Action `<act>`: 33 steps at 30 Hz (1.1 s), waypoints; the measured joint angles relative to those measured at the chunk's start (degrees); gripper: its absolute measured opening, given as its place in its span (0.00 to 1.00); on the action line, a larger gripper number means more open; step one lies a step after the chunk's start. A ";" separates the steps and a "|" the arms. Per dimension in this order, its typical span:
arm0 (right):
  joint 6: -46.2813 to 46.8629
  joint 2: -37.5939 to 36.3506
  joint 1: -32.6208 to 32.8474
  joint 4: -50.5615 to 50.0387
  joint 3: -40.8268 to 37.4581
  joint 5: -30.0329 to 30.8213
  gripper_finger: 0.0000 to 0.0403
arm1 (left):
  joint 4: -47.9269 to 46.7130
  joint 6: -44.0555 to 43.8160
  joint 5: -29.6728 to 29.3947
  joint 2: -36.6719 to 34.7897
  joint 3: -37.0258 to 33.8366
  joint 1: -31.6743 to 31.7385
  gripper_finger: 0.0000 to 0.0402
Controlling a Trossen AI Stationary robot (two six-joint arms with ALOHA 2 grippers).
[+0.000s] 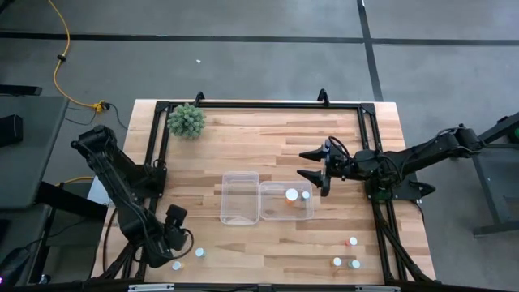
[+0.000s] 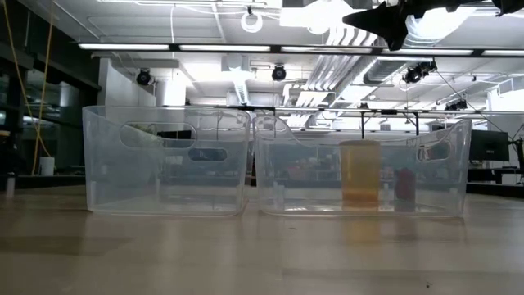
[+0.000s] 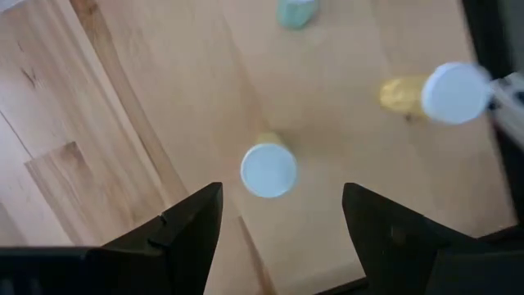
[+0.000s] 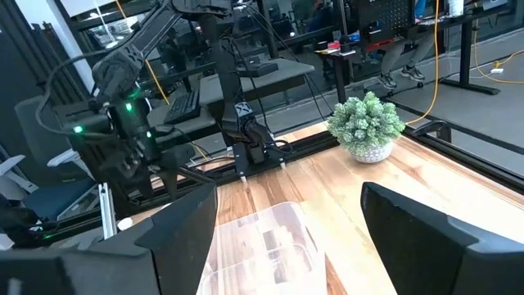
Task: Pick and place medicine bottles into bin by pill shape (circle, oval)
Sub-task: Put the top yellow pill bottle into the left transparent bin
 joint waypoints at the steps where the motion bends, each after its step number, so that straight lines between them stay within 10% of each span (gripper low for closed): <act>1: 0.00 0.00 0.00 -0.10 0.00 0.00 0.73 | -0.04 0.92 -0.07 0.25 -0.13 0.02 0.60; 33: 0.07 0.00 0.00 -0.83 0.00 -0.01 0.73 | 3.51 7.92 1.09 4.72 -0.61 2.01 0.59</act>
